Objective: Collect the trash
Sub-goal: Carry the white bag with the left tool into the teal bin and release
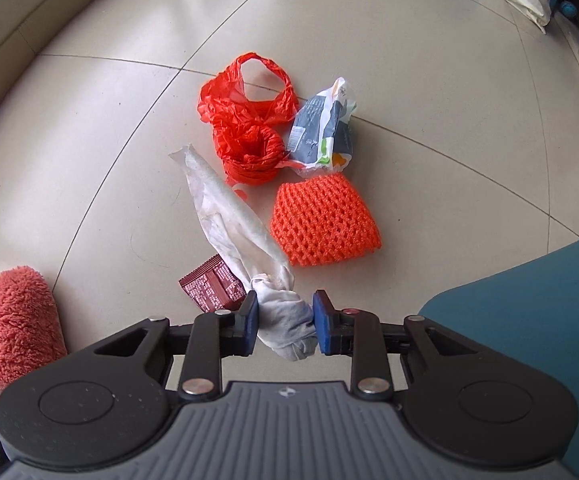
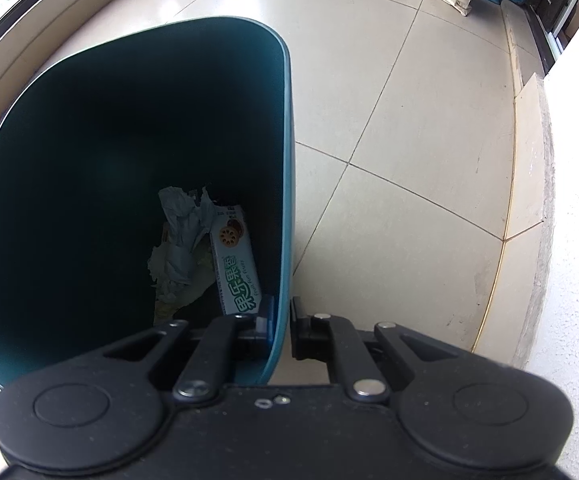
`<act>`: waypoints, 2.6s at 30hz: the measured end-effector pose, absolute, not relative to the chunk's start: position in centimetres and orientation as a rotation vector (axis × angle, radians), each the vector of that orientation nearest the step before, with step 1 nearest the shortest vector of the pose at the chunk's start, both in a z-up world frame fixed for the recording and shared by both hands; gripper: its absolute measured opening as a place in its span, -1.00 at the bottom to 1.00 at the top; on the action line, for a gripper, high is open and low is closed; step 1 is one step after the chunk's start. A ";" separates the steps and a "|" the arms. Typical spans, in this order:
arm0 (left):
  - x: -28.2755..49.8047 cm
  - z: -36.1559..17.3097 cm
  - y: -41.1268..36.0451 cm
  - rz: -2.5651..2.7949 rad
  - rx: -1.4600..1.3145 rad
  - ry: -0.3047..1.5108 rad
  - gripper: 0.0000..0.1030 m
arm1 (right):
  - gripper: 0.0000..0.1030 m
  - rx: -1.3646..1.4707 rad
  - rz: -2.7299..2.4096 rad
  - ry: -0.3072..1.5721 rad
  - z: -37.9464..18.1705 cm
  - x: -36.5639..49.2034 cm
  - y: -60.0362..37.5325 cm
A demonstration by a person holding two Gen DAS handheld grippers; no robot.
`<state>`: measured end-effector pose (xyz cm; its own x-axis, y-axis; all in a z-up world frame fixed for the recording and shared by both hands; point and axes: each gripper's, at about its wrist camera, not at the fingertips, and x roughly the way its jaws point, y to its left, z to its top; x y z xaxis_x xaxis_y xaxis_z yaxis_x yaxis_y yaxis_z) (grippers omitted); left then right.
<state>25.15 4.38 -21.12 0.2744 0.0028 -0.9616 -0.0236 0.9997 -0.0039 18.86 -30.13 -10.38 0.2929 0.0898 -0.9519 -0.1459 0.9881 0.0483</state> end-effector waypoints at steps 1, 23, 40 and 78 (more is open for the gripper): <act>25.0 -20.3 4.2 0.010 -0.017 1.280 -0.47 | -0.87 -0.050 0.157 1.261 -10.4 18.8 -30.0; 18.7 -4.0 -3.5 -0.222 0.076 1.047 -0.47 | -0.87 -0.074 0.160 1.236 -10.4 17.3 -29.2; 17.2 -7.5 -15.4 -0.463 0.279 1.129 -0.47 | -0.86 -0.067 0.168 1.233 -10.2 17.4 -29.5; 18.9 -16.8 -20.6 -0.457 0.439 1.351 0.17 | -0.84 -0.043 0.178 1.233 -10.0 17.3 -30.1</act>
